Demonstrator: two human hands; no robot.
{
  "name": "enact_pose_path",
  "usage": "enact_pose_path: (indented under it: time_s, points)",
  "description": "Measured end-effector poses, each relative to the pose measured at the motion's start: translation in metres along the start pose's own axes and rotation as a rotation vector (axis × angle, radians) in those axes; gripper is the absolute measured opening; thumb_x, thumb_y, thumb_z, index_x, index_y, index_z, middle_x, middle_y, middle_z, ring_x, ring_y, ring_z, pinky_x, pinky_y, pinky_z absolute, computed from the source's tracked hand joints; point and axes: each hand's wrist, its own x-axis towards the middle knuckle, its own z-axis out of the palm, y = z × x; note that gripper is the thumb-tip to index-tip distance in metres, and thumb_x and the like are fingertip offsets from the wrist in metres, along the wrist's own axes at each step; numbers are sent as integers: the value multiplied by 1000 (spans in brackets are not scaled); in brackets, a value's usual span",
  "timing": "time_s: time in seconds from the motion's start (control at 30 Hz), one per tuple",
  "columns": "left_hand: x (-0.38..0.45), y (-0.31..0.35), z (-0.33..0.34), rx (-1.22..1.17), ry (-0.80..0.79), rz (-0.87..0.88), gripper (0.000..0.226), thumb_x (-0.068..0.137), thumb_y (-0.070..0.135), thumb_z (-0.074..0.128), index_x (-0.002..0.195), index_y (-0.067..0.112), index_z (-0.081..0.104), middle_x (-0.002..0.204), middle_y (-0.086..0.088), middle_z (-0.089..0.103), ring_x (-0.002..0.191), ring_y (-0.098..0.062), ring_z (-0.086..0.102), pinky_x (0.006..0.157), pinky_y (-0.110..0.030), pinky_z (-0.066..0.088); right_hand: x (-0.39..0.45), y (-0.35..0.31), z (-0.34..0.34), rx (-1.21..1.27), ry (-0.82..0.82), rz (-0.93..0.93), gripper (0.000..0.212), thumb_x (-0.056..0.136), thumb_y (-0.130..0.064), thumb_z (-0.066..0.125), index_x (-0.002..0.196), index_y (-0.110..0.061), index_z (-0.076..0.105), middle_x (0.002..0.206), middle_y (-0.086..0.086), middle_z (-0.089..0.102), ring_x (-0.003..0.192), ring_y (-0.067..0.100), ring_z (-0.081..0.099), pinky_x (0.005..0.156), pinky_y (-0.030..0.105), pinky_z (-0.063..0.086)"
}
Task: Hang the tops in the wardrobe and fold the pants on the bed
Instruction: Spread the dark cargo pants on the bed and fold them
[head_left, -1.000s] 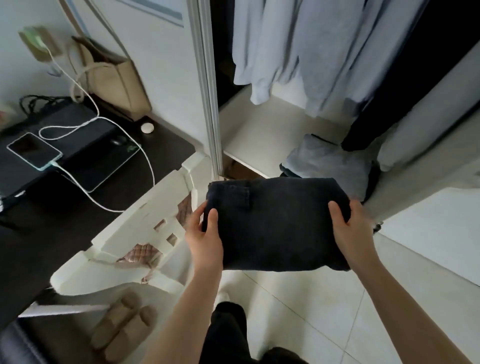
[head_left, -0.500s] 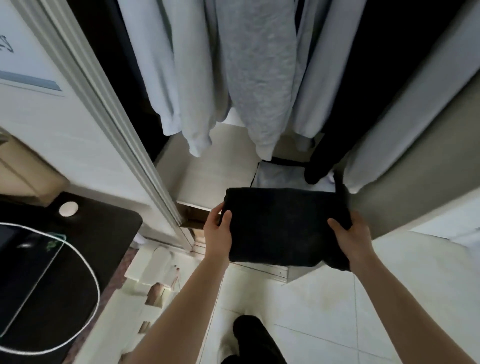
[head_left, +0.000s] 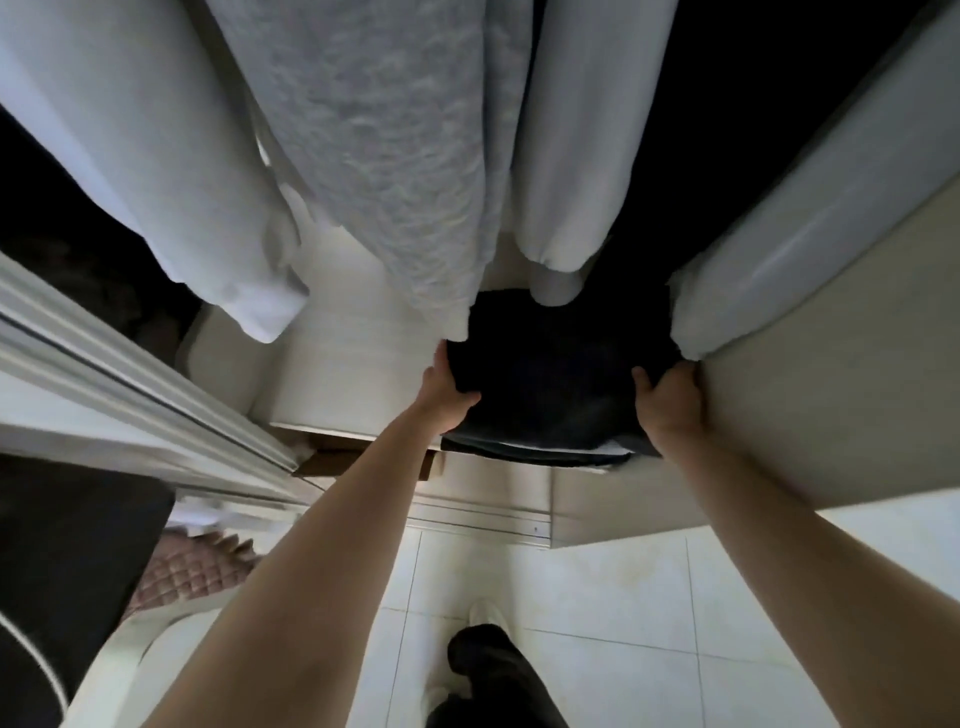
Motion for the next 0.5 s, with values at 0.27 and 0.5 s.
enact_pose_path:
  time_s: [0.27, 0.5]
  points:
    - [-9, -2, -9, 113, 268, 123, 46, 96, 3, 49, 141, 9, 41, 141, -11, 47, 127, -30, 48, 93, -26, 37, -35, 19, 1, -170, 80, -222, 46, 92, -12, 60, 121, 20, 45, 120, 38, 52, 114, 47, 51, 100, 37, 33]
    - [-24, -24, 10, 534, 96, 127, 68, 101, 36, 45, 156, 29, 6, 164, 4, -4, 137, -37, 35, 107, -50, 37, -63, 33, 4, -209, -41, -227, 61, 97, -29, 50, 138, 11, 29, 135, 28, 40, 122, 41, 45, 101, 39, 36]
